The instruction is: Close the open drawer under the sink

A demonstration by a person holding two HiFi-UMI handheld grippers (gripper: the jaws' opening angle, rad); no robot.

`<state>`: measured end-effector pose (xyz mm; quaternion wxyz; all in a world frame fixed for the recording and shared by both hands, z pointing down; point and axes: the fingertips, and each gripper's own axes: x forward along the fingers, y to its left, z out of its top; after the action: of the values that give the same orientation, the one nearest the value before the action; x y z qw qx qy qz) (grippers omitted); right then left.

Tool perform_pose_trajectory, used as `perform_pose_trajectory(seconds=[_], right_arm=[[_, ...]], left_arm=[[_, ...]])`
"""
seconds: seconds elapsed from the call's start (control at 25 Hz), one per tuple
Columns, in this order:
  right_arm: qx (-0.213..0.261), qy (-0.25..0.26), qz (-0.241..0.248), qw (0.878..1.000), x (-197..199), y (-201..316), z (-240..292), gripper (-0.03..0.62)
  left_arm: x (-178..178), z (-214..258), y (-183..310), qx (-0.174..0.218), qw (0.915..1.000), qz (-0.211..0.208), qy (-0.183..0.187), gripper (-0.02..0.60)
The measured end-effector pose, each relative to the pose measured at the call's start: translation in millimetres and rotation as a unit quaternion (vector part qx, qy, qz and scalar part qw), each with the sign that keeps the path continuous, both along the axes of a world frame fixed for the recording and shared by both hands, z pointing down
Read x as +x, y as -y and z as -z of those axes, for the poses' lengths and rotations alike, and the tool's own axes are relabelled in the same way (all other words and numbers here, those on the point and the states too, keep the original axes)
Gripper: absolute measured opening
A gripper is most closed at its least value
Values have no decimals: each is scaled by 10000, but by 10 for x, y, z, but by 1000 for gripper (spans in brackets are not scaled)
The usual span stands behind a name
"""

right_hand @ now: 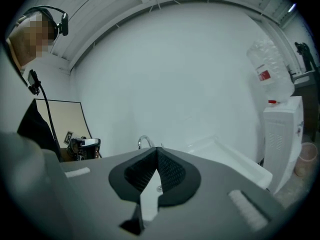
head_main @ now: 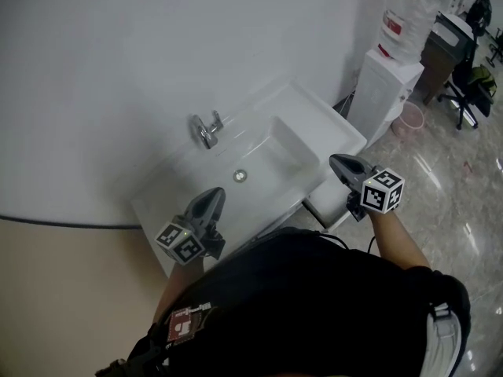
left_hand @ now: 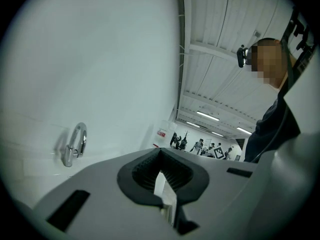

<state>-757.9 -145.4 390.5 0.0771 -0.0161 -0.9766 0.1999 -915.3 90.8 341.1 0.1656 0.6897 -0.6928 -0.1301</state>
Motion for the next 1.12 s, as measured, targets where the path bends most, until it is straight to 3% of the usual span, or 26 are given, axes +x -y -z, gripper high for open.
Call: perform_pose_trajectory(seconds=[0.24, 0.56, 1.12], right_arm=[[-104, -141, -539, 9984, 377, 407, -311, -9], [-320, -371, -1168, 9919, 815, 601, -823, -9], [-904, -823, -2046, 9712, 1537, 978, -1918, -9]], left_arm=[[316, -156, 637, -376, 9967, -718, 64, -9], [723, -511, 1078, -816, 9825, -1675, 39, -9], [1342, -1227, 1638, -1589, 9525, -2595, -105, -9]])
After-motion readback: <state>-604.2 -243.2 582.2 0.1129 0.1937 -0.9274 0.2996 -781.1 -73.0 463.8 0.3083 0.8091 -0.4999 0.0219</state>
